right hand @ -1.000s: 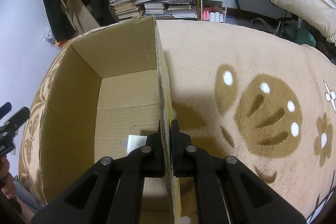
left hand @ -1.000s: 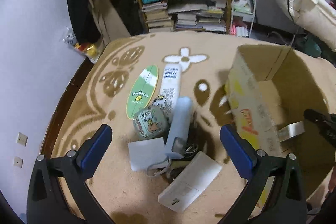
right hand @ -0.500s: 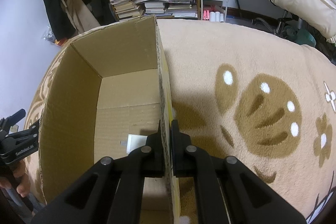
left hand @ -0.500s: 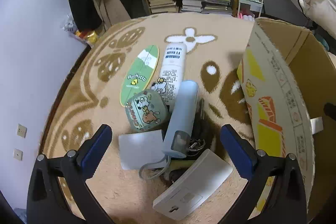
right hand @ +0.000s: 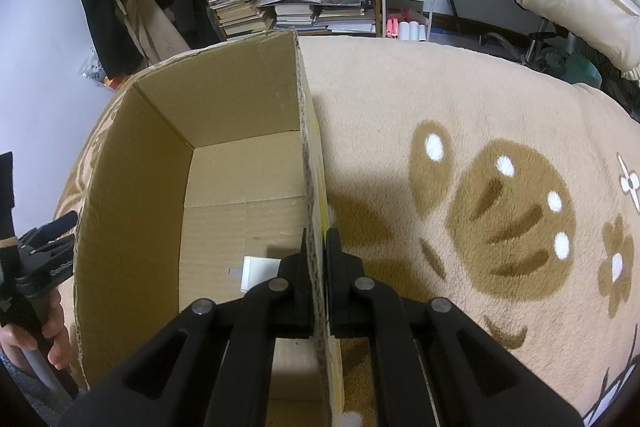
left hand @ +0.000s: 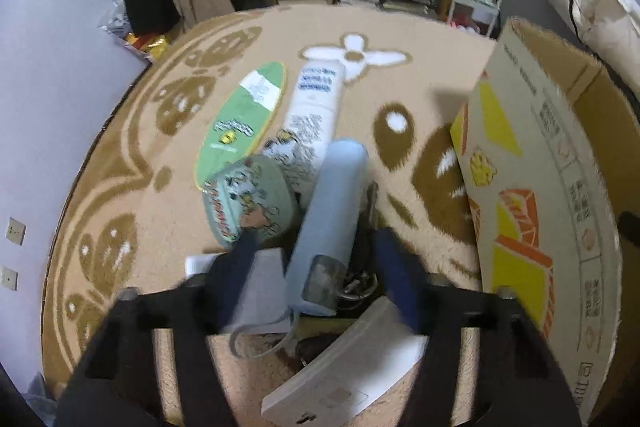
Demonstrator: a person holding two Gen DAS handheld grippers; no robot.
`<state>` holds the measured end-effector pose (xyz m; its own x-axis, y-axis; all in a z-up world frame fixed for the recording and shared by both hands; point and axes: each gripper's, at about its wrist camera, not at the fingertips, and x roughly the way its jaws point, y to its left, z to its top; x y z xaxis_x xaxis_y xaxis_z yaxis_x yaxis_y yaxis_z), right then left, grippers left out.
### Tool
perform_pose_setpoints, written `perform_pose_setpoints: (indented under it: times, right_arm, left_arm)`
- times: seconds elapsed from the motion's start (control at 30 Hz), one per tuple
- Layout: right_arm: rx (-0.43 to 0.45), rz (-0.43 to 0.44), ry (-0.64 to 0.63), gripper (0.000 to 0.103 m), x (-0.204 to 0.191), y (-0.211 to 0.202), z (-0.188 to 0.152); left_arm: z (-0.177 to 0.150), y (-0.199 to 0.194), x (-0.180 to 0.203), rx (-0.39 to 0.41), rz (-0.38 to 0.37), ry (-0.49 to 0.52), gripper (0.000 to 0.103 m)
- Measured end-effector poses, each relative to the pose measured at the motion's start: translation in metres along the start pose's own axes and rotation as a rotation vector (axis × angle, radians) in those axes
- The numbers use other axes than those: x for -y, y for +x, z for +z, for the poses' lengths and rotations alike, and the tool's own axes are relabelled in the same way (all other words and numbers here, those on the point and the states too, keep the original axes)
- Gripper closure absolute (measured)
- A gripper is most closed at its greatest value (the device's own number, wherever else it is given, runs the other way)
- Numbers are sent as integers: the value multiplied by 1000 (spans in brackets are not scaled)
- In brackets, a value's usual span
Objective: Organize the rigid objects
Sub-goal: 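Grasp the light blue cylinder with the left tool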
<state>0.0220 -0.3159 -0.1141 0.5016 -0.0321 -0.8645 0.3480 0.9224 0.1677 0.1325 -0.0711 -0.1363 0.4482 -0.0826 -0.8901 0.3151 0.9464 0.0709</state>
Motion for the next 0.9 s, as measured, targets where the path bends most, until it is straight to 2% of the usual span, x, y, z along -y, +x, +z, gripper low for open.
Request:
perform_pose_setpoints:
  times: [0.17, 0.27, 0.53, 0.9]
  right_arm:
    - [1, 1, 7, 98, 0, 0, 1]
    - [-1, 5, 13, 98, 2, 1, 0]
    - [-1, 5, 12, 98, 3, 0, 0]
    - [-1, 6, 12, 98, 3, 1, 0]
  left_arm:
    - [-2, 4, 3, -5, 18, 3, 67]
    - [-2, 2, -2, 6, -20, -38, 71]
    - [-2, 2, -13, 1, -109, -78, 74]
    - [1, 14, -5, -7, -93, -43, 71]
